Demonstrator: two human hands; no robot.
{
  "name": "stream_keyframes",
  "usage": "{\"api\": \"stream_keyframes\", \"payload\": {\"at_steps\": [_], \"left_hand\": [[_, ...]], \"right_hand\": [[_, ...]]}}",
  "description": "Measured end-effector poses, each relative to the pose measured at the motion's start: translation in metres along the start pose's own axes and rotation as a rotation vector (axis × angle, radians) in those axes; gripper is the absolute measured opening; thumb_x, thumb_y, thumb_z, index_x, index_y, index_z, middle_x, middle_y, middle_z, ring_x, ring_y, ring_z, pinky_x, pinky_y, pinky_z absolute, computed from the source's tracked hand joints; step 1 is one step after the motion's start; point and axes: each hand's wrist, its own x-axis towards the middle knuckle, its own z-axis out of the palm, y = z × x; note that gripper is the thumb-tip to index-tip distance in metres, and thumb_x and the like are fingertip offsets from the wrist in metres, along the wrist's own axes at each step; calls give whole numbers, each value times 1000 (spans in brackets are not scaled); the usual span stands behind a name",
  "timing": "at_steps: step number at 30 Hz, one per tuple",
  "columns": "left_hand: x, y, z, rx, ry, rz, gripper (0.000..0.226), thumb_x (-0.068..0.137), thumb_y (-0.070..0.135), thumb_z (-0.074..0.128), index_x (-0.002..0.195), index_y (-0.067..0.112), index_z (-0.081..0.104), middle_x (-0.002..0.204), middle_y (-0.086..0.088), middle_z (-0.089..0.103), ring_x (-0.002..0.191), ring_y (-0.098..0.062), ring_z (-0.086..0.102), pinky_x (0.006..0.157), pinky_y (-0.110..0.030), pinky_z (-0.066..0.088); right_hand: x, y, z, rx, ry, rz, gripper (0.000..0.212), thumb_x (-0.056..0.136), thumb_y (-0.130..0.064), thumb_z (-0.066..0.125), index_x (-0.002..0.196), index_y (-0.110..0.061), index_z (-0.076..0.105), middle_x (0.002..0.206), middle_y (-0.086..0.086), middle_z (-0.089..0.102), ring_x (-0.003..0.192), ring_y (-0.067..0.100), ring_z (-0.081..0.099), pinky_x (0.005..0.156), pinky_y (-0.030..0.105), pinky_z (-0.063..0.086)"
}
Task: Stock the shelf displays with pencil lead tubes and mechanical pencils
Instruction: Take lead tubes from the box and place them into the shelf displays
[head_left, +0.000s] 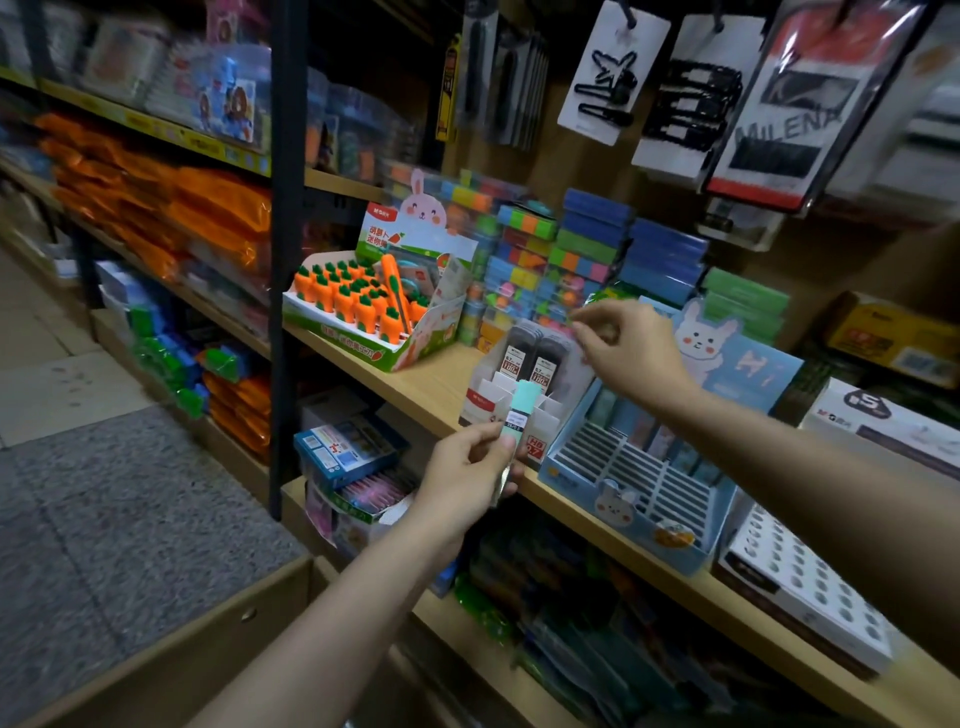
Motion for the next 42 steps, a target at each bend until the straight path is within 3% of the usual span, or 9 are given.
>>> {"api": "stream_keyframes", "payload": {"at_steps": [3, 5, 8, 12, 15, 18, 21, 34, 42], "left_hand": [[-6, 1, 15, -12, -71, 45, 16, 98, 21, 55, 101, 28, 68, 91, 4, 72, 80, -6, 68, 69, -20, 55], [-9, 1, 25, -15, -113, 70, 15, 98, 20, 55, 103, 27, 68, 92, 4, 73, 84, -8, 70, 69, -20, 54], [-14, 1, 39, 7, -135, 104, 14, 97, 20, 56, 102, 29, 66, 95, 4, 71, 86, -1, 68, 68, -13, 52], [-16, -6, 42, 380, -98, 307, 26, 96, 33, 57, 121, 38, 51, 115, 17, 56, 106, 3, 53, 80, -8, 43], [-18, -18, 36, 820, -134, 505, 38, 95, 44, 52, 132, 37, 46, 130, 19, 41, 125, 0, 32, 101, -24, 34], [-20, -32, 32, 1092, -202, 501, 49, 94, 56, 44, 140, 43, 34, 147, 15, 22, 137, -6, 15, 109, -39, 26], [-19, -39, 29, 1194, -239, 460, 56, 95, 59, 40, 146, 42, 24, 154, 15, 7, 143, -11, 4, 113, -46, 23], [-11, -41, 25, 1146, -232, 455, 50, 96, 53, 42, 143, 45, 27, 155, 17, -1, 144, -10, -4, 114, -49, 20], [-9, -44, 25, 1127, -212, 486, 49, 95, 52, 45, 141, 45, 29, 150, 21, 3, 140, -7, 2, 113, -47, 23]], "right_hand": [[-38, -4, -17, 219, -311, 104, 26, 86, -35, 68, 110, -26, 61, 98, -6, 69, 75, 5, 70, 66, 21, 59], [-57, -4, -24, 264, -354, 119, 27, 82, -29, 74, 104, -25, 59, 97, -2, 67, 74, 6, 71, 63, 21, 59], [-62, -4, -39, 294, -332, 150, 27, 78, -16, 79, 96, -19, 59, 91, 8, 67, 71, 17, 73, 69, 36, 62], [-41, 5, -77, 111, -198, 102, 27, 76, -20, 81, 90, -21, 58, 90, 5, 70, 80, 18, 72, 77, 41, 60], [-28, 17, -96, -85, -46, 9, 27, 77, -23, 82, 87, -21, 57, 82, -12, 63, 74, 9, 68, 73, 31, 57], [-24, 27, -89, -160, -5, -49, 27, 79, -21, 80, 90, -16, 56, 78, -13, 58, 75, 13, 63, 65, 23, 50], [-22, 38, -72, -200, 10, -78, 25, 81, -19, 78, 91, -19, 54, 79, 0, 65, 76, 19, 64, 69, 36, 54], [-23, 64, -36, -299, 18, -46, 18, 86, -21, 73, 94, -18, 58, 91, 0, 64, 90, 25, 57, 81, 50, 48], [-24, 63, -34, -383, 41, -27, 17, 85, -23, 74, 95, -16, 63, 92, 3, 65, 91, 24, 58, 82, 46, 48]]}}
